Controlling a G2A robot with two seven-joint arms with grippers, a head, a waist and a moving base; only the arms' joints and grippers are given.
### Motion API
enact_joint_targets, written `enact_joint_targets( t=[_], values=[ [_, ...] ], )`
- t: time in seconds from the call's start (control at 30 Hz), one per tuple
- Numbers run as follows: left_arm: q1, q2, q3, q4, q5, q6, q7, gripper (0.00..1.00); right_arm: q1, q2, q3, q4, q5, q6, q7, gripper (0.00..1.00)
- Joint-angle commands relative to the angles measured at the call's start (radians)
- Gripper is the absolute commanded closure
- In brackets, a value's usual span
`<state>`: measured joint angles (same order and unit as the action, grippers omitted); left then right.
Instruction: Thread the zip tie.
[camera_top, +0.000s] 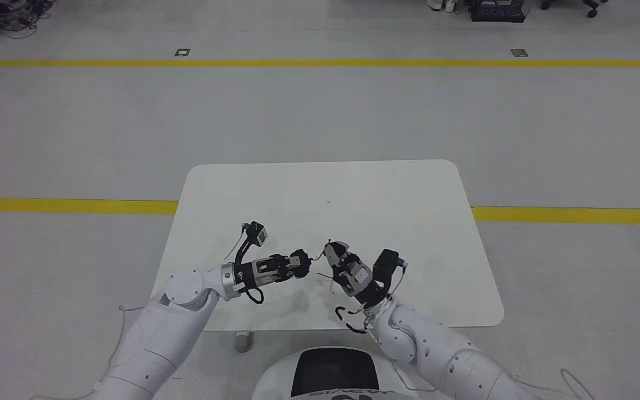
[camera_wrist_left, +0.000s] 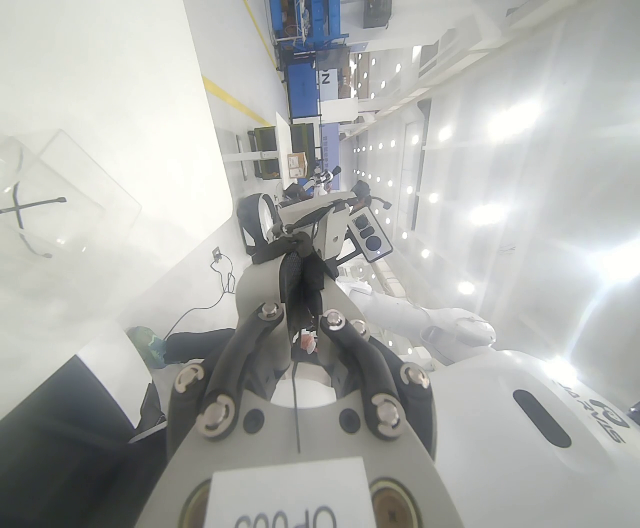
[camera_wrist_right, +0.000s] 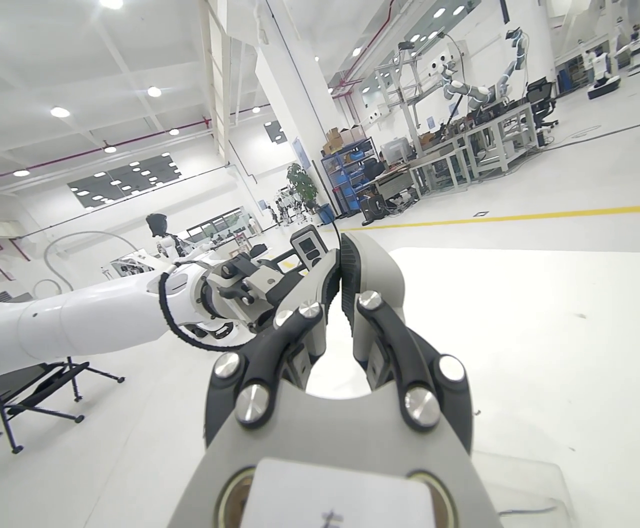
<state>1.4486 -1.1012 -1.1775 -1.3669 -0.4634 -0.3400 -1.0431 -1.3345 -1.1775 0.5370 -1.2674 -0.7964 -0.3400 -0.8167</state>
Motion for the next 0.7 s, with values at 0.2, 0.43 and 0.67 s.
enact_joint_targets(
  t=[0.2, 0.43, 0.67],
  values=[
    [0.0, 0.0, 0.0, 0.0, 0.0, 0.0, 0.0, 1.0, -0.031, -0.008, 0.032, -0.026, -0.01, 0.012, 0.016, 1.0],
    [0.0, 0.0, 0.0, 0.0, 0.0, 0.0, 0.0, 1.0, -0.06, -0.014, 0.061, -0.047, -0.022, 0.004, 0.038, 1.0],
    [0.0, 0.0, 0.0, 0.0, 0.0, 0.0, 0.0, 1.0, -0.064, -0.015, 0.067, -0.051, -0.021, 0.0, 0.044, 1.0]
  ],
)
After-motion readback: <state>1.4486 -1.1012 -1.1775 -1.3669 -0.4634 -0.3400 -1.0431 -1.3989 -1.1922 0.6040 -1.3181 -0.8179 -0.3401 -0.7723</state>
